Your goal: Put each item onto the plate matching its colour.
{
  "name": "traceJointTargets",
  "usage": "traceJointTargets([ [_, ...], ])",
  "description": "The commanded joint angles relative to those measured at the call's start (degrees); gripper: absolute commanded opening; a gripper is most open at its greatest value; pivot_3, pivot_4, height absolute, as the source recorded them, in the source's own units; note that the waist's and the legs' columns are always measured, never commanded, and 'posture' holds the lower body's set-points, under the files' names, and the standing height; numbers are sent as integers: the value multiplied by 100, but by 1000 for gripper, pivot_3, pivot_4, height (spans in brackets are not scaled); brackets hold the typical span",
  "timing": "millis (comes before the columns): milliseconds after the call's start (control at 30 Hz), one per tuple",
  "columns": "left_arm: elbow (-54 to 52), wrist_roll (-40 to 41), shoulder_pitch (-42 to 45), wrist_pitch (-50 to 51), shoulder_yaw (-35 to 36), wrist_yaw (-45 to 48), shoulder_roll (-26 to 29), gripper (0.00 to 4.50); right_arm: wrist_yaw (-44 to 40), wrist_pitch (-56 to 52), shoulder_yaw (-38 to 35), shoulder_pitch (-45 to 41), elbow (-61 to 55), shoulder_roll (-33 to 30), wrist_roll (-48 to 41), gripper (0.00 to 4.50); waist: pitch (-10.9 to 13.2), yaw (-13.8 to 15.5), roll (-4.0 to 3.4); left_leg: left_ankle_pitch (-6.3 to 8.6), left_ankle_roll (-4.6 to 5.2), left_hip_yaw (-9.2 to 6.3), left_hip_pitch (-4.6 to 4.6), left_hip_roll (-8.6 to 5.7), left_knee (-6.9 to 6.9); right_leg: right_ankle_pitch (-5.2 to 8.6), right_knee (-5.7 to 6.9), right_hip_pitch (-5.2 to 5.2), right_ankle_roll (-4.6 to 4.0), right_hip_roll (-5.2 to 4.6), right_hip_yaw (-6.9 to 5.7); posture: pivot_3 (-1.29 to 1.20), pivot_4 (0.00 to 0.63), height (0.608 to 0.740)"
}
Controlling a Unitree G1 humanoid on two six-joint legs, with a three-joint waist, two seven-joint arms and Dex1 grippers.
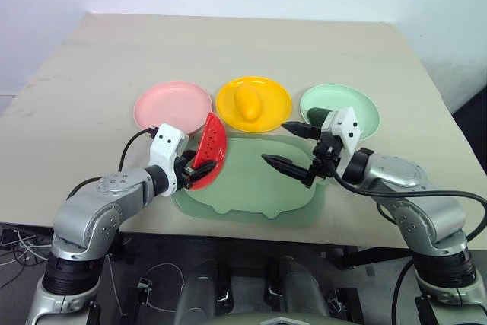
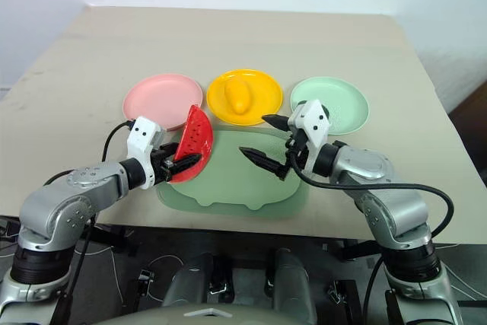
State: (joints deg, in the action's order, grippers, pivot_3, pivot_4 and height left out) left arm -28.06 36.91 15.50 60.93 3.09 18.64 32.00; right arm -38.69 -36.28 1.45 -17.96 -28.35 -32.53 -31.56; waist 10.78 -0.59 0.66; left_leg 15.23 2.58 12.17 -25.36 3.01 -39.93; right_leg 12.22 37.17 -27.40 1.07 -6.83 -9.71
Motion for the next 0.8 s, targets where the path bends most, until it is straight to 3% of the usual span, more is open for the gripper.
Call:
traceJointTargets([
  [33, -226, 50, 122, 39, 176, 42, 65, 2617, -40, 167, -33, -28, -12, 15, 58, 4500, 0, 0, 0, 0, 0, 0, -1, 0, 0, -1, 0, -1, 1, 0, 0, 0, 150, 696],
  [200, -206, 107, 490, 18, 537, -85, -7, 2610, -69, 192, -42, -66, 20, 6, 101, 4500, 0, 3, 1, 0, 0, 0, -2, 0, -1, -1, 1, -1, 1, 0, 0, 0, 150, 696],
  [400, 1171, -542, 1857, -448, 1141, -686, 91, 2610, -99, 53, -16, -221, -59, 63, -58, 4500, 1, 0, 2, 0, 0, -4, -2, 0, -6, -2, 2, 4, 4, 1, -3, 0, 150, 696],
  [667, 3240, -1495, 2752, -824, 696, -839, 101, 2610, -135, 146, 78, -299, 118, 121, 58, 4500, 2, 11, 4, 1, 6, -2, -1, 0, -6, -4, 8, 3, 9, 7, -7, 0, 150, 696],
  [800, 4426, -1801, 3135, -1628, 628, -646, -82, 2610, -128, 186, 117, -370, 202, 156, 130, 4500, 1, 3, 6, 2, 6, -2, -3, -3, -8, -4, 4, 4, 8, 1, -8, 0, 150, 696],
])
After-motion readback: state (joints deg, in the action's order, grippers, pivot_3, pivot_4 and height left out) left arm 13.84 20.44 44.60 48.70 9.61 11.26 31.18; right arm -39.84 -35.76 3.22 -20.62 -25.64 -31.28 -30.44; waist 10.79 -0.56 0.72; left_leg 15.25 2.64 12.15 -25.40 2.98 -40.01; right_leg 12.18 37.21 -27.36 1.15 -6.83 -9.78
